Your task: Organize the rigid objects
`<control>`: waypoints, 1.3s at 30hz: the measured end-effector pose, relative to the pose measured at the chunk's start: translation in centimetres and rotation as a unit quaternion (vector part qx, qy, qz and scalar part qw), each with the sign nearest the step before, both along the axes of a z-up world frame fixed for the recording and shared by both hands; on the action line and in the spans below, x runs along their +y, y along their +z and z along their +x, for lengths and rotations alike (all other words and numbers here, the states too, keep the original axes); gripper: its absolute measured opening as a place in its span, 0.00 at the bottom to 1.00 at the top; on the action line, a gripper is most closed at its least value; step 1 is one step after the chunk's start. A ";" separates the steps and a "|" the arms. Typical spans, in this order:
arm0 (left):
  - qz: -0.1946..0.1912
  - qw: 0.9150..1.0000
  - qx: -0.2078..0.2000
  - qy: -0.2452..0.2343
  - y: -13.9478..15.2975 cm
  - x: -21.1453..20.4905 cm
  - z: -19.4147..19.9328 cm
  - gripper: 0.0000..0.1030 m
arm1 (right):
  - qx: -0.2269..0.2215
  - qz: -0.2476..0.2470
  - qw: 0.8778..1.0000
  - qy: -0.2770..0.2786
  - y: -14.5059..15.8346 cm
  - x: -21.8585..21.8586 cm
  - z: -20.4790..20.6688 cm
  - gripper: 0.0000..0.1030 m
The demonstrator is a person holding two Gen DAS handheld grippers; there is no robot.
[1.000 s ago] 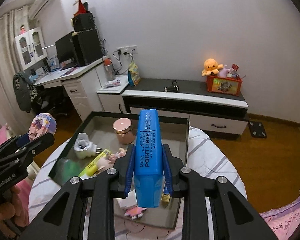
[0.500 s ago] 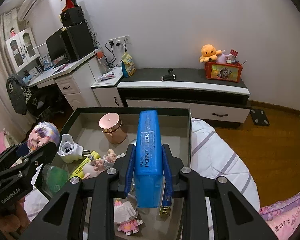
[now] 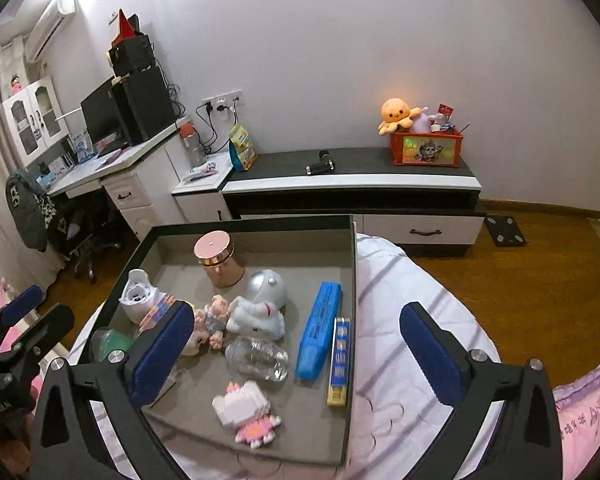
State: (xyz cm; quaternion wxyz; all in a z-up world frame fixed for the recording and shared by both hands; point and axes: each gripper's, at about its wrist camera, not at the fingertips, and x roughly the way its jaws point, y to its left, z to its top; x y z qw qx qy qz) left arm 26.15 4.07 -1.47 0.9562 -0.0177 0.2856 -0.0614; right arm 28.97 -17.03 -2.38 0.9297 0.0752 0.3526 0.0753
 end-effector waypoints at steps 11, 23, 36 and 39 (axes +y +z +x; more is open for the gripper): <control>0.006 1.000 -0.031 -0.004 2.2 0.0 -8.6 1.00 | -0.038 -0.008 0.999 0.008 2.5 1.1 -8.3 1.00; 0.016 0.998 -0.060 -0.001 3.7 -0.1 -17.1 1.00 | -0.076 -0.007 0.997 -0.006 3.2 1.3 -18.3 1.00; -0.001 0.998 -0.056 0.027 2.3 0.4 -24.5 1.00 | -0.120 -0.047 0.991 -0.042 3.1 2.4 -27.7 1.00; 0.015 0.997 -0.060 0.040 2.1 0.4 -26.0 1.00 | -0.125 -0.051 0.990 -0.032 3.5 3.1 -28.1 1.00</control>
